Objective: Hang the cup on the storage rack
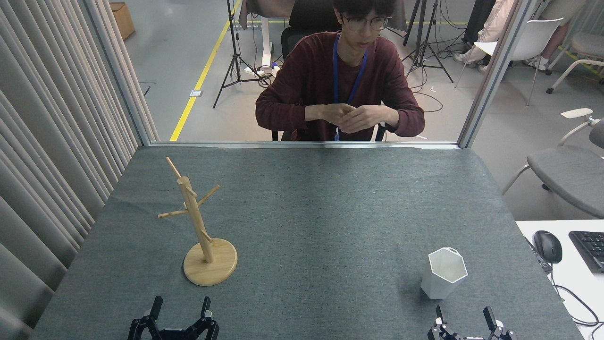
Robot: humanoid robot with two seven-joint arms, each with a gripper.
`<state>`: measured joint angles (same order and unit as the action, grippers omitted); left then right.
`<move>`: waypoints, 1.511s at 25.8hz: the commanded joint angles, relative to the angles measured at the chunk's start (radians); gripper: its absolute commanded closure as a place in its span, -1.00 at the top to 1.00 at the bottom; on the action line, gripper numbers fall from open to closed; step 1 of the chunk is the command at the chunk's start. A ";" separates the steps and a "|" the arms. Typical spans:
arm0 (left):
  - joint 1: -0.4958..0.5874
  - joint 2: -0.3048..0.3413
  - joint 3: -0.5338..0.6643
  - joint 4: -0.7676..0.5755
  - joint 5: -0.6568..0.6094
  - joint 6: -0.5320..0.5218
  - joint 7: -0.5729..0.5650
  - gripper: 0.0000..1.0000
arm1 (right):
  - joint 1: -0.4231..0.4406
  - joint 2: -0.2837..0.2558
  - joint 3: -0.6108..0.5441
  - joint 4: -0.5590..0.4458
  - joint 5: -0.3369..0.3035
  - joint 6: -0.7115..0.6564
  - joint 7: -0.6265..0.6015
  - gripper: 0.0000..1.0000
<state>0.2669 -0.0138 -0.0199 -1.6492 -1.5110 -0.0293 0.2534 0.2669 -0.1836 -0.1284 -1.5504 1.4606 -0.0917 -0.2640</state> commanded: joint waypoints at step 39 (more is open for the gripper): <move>-0.003 -0.002 0.015 0.049 0.000 0.032 0.003 1.00 | -0.339 -0.028 0.016 0.380 0.011 0.001 -0.011 0.97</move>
<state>0.2628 -0.0153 -0.0060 -1.6000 -1.5104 0.0033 0.2566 -0.0510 -0.2116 -0.1120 -1.2032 1.4711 -0.0886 -0.2738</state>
